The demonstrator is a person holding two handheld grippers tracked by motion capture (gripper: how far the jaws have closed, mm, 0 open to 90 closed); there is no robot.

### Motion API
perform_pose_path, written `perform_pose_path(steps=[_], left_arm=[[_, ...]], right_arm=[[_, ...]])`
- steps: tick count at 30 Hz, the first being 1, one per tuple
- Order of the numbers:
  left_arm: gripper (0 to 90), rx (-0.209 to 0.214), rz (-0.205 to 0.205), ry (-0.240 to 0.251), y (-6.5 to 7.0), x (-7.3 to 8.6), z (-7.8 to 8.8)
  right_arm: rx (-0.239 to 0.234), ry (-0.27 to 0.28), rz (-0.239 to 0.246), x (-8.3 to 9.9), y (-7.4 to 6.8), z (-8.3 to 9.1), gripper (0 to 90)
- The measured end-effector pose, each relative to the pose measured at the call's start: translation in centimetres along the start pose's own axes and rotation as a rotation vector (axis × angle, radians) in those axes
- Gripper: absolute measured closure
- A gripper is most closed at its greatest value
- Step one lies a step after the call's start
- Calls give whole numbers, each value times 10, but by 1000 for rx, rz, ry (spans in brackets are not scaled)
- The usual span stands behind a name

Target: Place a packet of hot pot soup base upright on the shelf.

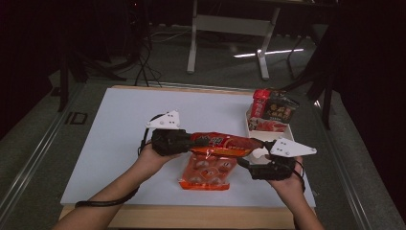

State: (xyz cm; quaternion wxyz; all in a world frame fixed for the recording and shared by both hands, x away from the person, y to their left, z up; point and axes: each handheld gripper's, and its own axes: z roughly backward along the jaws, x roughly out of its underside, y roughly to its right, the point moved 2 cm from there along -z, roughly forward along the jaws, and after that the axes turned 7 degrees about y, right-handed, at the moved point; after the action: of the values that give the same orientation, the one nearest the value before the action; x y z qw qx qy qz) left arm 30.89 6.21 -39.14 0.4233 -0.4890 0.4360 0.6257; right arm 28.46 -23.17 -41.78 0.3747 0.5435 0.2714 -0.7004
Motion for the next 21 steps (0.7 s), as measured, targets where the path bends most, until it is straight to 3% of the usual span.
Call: perform_pose_path(steps=[1,3,5,8,10,12,15,21], left_arm=[[897,7,0,5,2,-2,-1],[897,-8,-30,9,6,-6,-3],[897,-6,-29,18,7,-10,-3],[897,-9,-16,29,7,-14,-3],[897,0,-7,36,7,-16,-3],[897,4,3,45,6,-17,-3],[897,9,17,51,5,-17,-2],[896,6,18,24,6,-15,2]], right_arm=[[-18,-4,5,0,0,0,279],[5,1,28,-2,-1,1,303],[15,12,30,-4,1,4,386],[-24,30,-19,-6,8,11,519],[-48,43,-33,-6,10,13,545],[-69,42,-19,-7,9,12,576],[-83,9,13,-6,7,9,658],[-136,-30,30,-1,1,1,790]])
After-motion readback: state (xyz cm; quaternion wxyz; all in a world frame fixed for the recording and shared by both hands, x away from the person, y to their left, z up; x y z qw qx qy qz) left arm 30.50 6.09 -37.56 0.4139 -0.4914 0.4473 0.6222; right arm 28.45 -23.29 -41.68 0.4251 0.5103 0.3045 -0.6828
